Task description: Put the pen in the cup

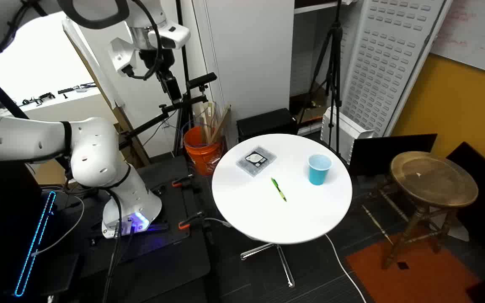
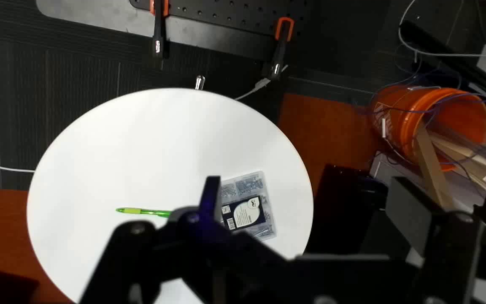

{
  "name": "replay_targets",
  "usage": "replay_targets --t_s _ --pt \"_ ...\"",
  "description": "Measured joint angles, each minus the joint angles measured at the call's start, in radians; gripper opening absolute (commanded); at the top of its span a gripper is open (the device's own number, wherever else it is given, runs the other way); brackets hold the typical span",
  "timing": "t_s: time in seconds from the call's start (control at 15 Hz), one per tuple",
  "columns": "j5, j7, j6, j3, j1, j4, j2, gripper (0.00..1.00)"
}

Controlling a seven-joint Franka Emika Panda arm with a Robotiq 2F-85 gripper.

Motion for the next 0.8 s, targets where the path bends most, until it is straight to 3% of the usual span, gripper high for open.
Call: replay_targets --t_s 0.6,0.8 --pt "0.0 0.001 0.007 0.001 -0.002 0.0 0.0 1.0" --pt "0.001 0.023 0.084 0.001 -0.013 0.0 0.003 1.0"
